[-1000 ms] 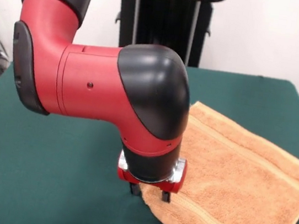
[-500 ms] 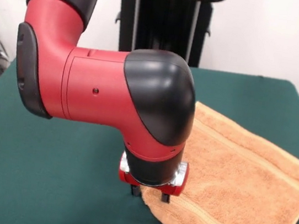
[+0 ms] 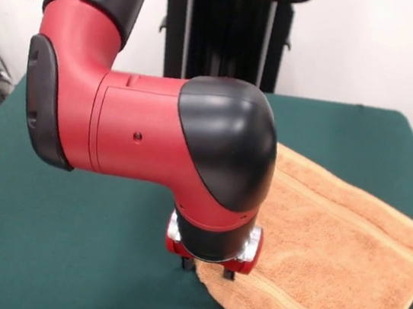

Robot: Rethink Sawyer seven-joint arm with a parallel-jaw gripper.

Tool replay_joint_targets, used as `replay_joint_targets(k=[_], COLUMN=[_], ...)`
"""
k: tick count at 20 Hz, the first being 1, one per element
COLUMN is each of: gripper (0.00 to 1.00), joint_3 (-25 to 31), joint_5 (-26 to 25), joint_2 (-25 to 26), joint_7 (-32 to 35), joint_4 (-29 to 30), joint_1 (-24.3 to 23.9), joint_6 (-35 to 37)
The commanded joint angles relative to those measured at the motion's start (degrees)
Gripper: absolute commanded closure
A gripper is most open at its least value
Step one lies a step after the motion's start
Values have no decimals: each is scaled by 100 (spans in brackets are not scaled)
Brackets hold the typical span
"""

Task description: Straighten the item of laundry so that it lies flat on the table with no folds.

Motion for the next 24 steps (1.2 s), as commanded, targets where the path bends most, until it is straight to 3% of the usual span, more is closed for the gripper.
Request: replay_joint_targets(k=[1,13,19,24], gripper=[100,100,100,100], joint_3=[-28,-244,-283,-225], joint_5=[-438,-142,227,714], joint_2=[1486,1319,1096,784], joint_7=[382,833,1147,1314], joint_4=[-240,-216,122,781], joint_1=[256,337,217,-61], joint_6=[-1110,-516,-516,-958])
